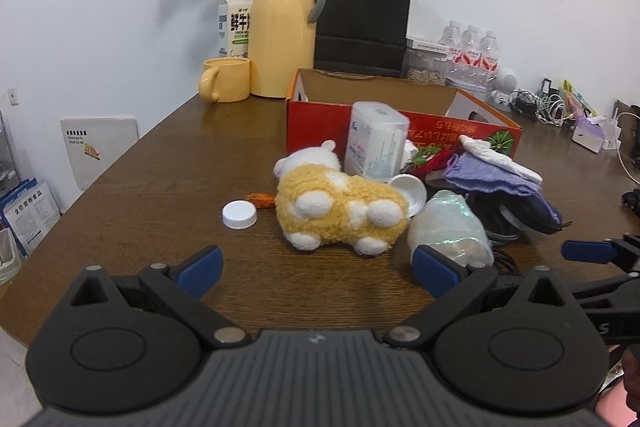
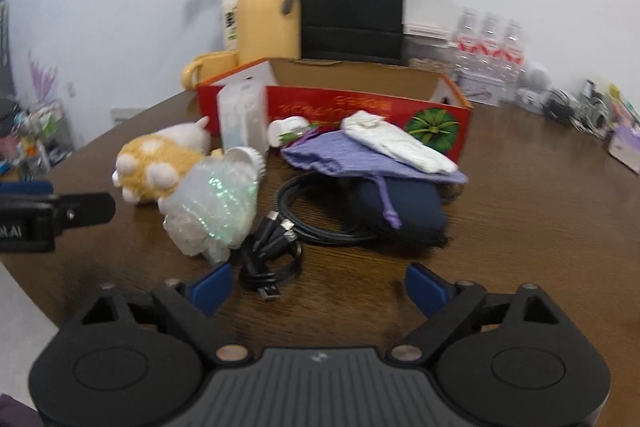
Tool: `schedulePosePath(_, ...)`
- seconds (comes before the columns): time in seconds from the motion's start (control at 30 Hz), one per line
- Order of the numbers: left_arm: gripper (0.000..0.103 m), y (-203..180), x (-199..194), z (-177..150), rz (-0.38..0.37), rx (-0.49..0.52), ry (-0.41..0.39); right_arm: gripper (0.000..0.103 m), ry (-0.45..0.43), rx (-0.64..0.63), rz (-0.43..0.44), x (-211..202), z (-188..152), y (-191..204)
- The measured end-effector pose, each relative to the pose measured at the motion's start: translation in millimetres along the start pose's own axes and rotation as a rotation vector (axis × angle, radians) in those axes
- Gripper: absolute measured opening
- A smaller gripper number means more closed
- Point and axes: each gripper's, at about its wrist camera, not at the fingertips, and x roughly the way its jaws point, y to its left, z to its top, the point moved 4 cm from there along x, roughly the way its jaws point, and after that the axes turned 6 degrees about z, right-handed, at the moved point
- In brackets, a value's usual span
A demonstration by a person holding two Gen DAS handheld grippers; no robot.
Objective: Organize objects
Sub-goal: 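Grasp the black USB cable bundle with the right gripper while the left gripper grasps the white bottle cap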
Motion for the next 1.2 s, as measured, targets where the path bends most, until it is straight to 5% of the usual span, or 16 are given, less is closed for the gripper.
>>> schedulePosePath(0.17,0.103,11.4,6.7,-2.2,0.006,-0.023,0.016,0.073,0.039,-0.037,0.055,25.3,4.3,6.7)
schedulePosePath(0.23,0.103,15.6,8.5,-2.4,0.008,-0.033,0.018,0.056,0.036,-0.027,0.087,28.0,6.3,7.5)
schedulePosePath(0.27,0.103,17.3,9.4,-2.4,0.008,-0.036,0.019,0.039,0.026,-0.031,0.108,27.4,6.6,8.8)
schedulePosePath(0.3,0.103,19.0,10.5,-2.4,0.009,-0.039,0.02,0.037,0.02,-0.035,0.128,26.7,6.6,10.8)
schedulePosePath(0.6,0.103,37.1,25.1,6.1,-0.01,-0.081,0.04,0.035,-0.023,-0.024,0.142,9.6,8.0,8.0)
schedulePosePath(0.73,0.103,46.8,37.2,13.0,0.041,-0.065,0.041,0.035,-0.048,-0.027,0.128,-0.4,11.7,6.2)
schedulePosePath(0.97,0.084,68.2,66.3,21.1,0.128,-0.049,0.074,0.035,-0.08,-0.035,0.126,-8.1,22.5,7.1)
schedulePosePath(1.2,0.07,67.8,94.8,27.4,0.09,0.007,0.106,0.035,-0.081,-0.049,0.137,-3.6,29.4,14.3)
